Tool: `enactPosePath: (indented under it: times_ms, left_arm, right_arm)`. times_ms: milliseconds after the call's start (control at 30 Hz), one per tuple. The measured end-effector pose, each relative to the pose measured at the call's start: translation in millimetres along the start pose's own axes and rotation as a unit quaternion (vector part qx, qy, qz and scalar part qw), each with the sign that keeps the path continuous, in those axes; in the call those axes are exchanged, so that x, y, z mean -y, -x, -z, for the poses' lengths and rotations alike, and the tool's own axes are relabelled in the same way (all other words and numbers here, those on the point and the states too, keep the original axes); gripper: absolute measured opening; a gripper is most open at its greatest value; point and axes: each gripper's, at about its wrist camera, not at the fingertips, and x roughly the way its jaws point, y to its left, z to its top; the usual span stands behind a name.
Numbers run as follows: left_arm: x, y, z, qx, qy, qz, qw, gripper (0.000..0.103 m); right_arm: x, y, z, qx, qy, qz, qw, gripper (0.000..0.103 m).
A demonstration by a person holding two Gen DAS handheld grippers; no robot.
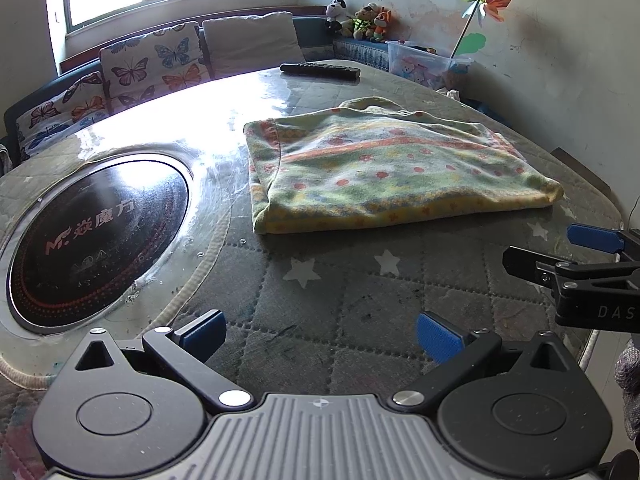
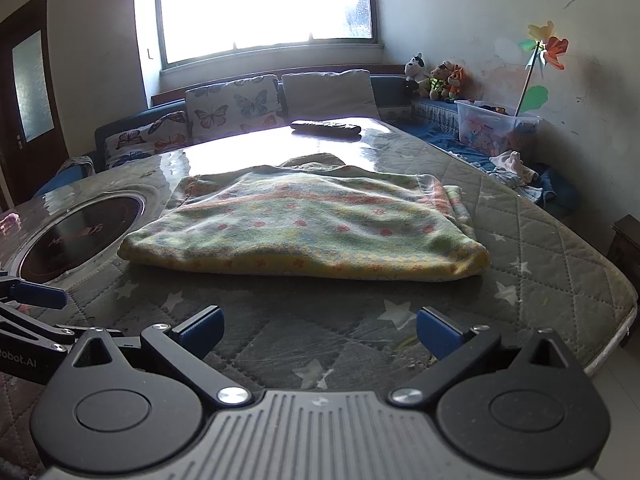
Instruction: Fold clothes
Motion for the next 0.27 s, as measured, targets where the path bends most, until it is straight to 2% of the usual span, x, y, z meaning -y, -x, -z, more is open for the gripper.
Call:
enactPosePath:
  times_ms: [267]
  left_arm:
    - [1.2, 1.6, 0.0, 0.005, -0.003, -0.001, 1.0000, 0.103]
  right_arm:
    - [-1.9, 0.2, -0.6, 0.001, 0.002, -0.003, 1.000, 0.103]
